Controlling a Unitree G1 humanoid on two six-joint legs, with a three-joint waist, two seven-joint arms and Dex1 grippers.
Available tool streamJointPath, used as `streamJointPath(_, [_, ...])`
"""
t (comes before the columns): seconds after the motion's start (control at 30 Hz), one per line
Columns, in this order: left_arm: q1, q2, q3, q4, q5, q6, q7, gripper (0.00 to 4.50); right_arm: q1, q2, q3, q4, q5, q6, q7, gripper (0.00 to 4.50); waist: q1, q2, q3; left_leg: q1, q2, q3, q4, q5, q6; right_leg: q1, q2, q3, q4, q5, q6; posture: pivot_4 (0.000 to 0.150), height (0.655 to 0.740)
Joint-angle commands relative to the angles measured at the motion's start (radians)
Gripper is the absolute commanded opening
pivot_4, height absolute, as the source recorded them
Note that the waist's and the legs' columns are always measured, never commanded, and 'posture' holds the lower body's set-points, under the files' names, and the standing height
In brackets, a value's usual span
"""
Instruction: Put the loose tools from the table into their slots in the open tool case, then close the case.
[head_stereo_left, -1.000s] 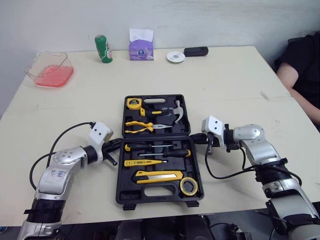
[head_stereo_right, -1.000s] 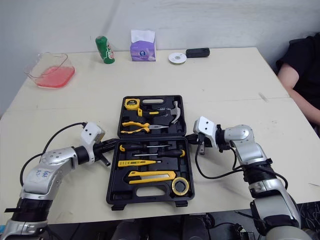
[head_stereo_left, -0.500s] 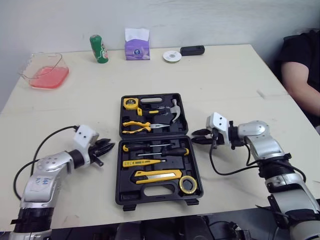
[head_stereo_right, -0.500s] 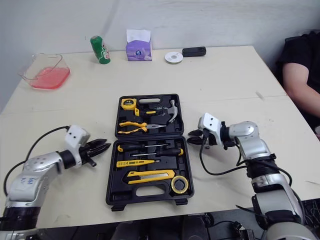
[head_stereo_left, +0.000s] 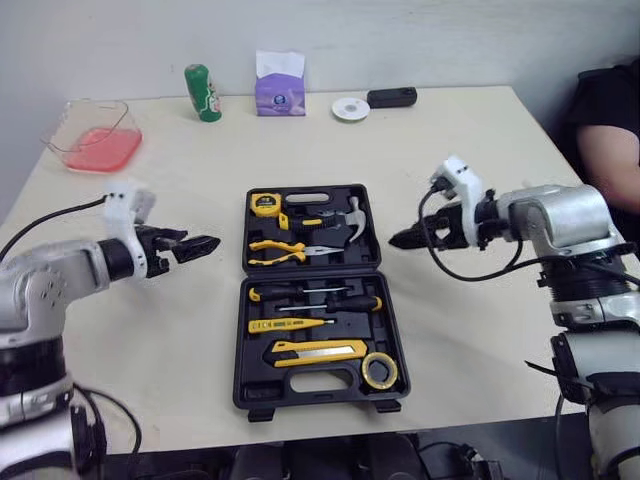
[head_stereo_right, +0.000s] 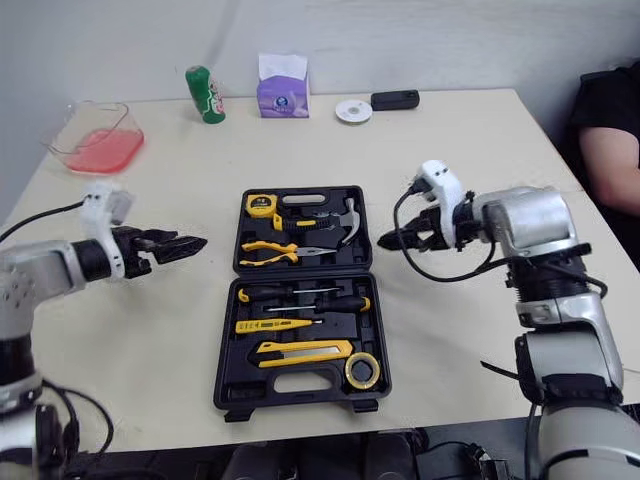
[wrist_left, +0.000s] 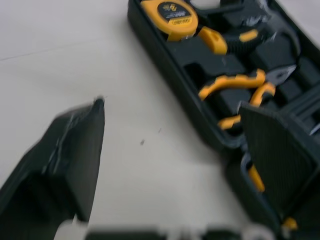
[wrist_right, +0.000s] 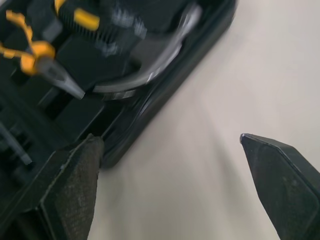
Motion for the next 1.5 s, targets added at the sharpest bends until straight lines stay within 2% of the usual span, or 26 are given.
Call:
streamJointPath(0.03, [-0.113,0.016,-0.055,0.018,-0.027,0.146,0.001,4.47,-0.09,0.023,0.036,0.01,0.032,0.175,-0.031,4.5,-0.003,0.0,0.0,-0.007,-0.001,0.001,0.001,0.001,0.001,-0.007,0.0,0.001,0.003,0.001,0.001,0.15,0.74])
streamJointPath(0.2, [-0.202,0.041,-0.179,0.097,0.013,0.211,0.005,4.47,-0.168,0.075,0.09,0.077,0.02,0.215,-0.091,4.5,-0.006,0.0,0.0,-0.009,-0.008,0.005,0.0,0.001,0.001,-0.014,-0.002,0.001,0.007,0.001,0.001,0.15,0.74])
streamJointPath(0.37, [-0.224,0.008,-0.202,0.178,0.064,0.173,0.038,4.47,-0.194,0.1,0.088,0.124,0.021,0.217,-0.14,4.5,-0.004,-0.001,0.0,-0.016,-0.008,0.006,0.006,0.002,0.001,-0.021,-0.002,0.001,0.012,0.001,0.001,0.15,0.74])
streamJointPath(0.67, [-0.224,-0.078,-0.123,0.178,0.08,0.188,0.083,4.47,-0.194,0.144,0.055,0.16,0.024,0.182,-0.214,4.5,-0.003,-0.001,0.0,-0.019,-0.008,0.005,0.014,0.002,0.002,-0.022,-0.002,0.001,0.016,0.001,0.002,0.15,0.74])
streamJointPath(1.03, [-0.216,-0.163,-0.119,0.179,0.121,0.161,0.146,4.47,-0.177,0.169,0.049,0.172,0.025,0.169,-0.267,4.5,-0.003,-0.001,0.0,-0.019,-0.008,0.005,0.014,0.002,0.002,-0.022,-0.002,0.001,0.016,0.001,0.002,0.15,0.74])
streamJointPath(1.5, [-0.234,-0.172,-0.184,0.255,0.185,0.06,0.144,4.47,-0.16,0.179,0.053,0.213,0.003,0.126,-0.335,4.5,-0.003,-0.001,0.0,-0.019,-0.008,0.005,0.015,0.002,0.002,-0.022,-0.003,0.001,0.019,0.001,0.002,0.15,0.74])
